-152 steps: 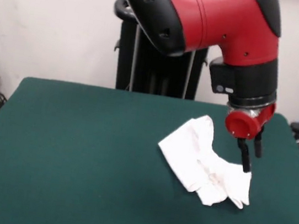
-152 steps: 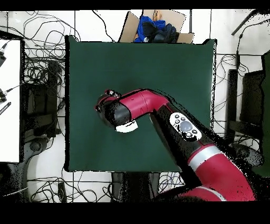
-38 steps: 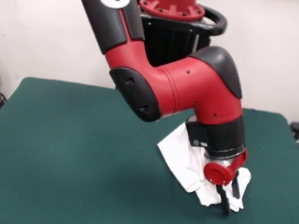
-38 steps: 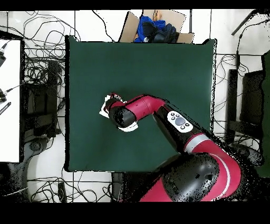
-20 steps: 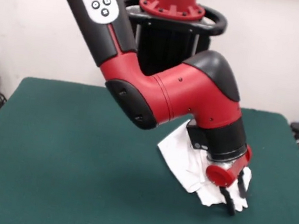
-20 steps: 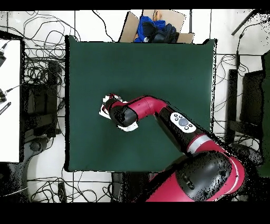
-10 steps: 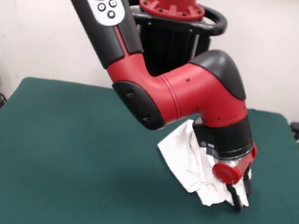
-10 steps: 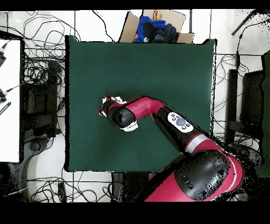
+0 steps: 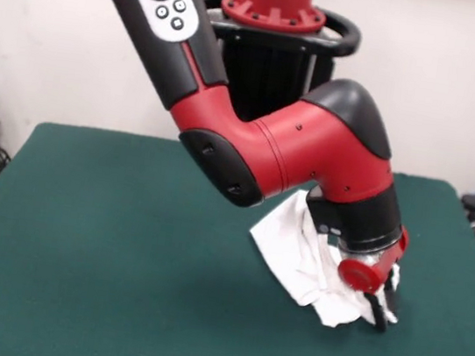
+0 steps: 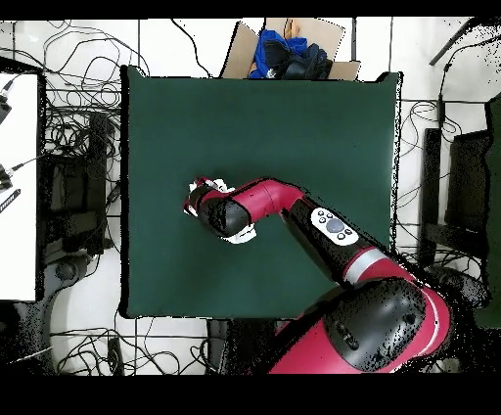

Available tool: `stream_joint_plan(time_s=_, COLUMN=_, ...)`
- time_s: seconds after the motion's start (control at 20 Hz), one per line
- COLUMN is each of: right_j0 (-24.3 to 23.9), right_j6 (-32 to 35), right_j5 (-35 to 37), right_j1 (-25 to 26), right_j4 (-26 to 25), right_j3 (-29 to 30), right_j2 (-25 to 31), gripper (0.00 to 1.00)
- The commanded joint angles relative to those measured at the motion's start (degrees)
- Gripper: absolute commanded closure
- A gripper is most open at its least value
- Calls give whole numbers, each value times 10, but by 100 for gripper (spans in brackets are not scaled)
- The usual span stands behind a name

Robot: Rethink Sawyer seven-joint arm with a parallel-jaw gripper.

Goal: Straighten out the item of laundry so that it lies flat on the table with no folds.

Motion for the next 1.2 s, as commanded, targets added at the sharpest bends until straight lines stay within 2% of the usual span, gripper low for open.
stream_joint_plan(time_s=0.05, right_j0=18, right_j6=-90, right_j5=71, right_j1=18, right_j4=-14, right_j3=-1, right_j2=12, gripper=100)
stream_joint_plan(time_s=0.55, right_j0=18, right_j6=-90, right_j5=84, right_j1=18, right_j4=-7, right_j3=2, right_j2=9, gripper=100)
stream_joint_plan(time_s=0.85, right_j0=18, right_j6=-81, right_j5=67, right_j1=8, right_j4=-11, right_j3=5, right_j2=16, gripper=100)
stream_joint_plan(time_s=1.2, right_j0=-47, right_j6=-73, right_j5=86, right_j1=-94, right_j4=58, right_j3=107, right_j2=124, gripper=100)
